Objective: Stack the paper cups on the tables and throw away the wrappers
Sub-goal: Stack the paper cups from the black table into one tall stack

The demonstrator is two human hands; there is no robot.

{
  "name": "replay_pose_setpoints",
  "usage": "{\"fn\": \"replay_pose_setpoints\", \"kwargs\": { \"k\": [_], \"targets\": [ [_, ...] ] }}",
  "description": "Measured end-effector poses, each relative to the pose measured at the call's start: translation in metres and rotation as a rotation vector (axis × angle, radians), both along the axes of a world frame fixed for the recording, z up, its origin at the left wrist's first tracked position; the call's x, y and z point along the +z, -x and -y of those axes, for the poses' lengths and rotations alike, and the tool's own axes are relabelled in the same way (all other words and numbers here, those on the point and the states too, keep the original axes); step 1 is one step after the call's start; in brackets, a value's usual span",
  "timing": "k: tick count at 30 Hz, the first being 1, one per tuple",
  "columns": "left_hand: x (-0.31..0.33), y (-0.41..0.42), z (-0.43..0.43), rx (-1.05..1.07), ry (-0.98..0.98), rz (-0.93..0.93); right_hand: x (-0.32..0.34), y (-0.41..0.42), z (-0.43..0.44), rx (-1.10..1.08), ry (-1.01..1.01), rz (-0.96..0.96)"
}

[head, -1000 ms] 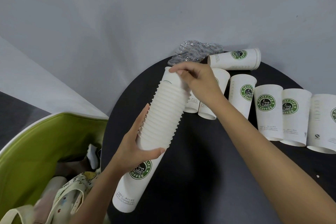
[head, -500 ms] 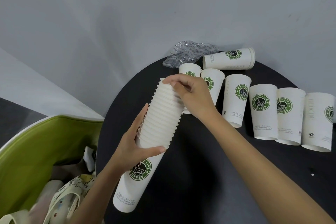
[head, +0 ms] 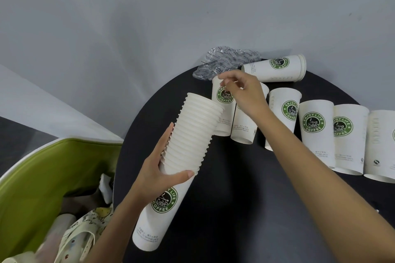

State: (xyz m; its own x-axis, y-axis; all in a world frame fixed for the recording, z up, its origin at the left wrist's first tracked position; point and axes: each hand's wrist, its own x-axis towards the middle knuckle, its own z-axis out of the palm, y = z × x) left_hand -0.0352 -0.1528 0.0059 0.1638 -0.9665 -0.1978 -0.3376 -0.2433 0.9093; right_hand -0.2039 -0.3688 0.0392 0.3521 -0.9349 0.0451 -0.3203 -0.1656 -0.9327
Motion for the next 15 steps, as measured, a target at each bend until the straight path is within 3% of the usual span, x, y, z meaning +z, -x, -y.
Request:
{"fn": "replay_pose_setpoints", "kwargs": {
  "k": [15],
  "targets": [
    [-0.012, -0.013, 0.017, 0.018, -0.014, -0.028, -0.035, -0.009, 0.072, 0.047, 0.135, -0.41]
  ]
}}
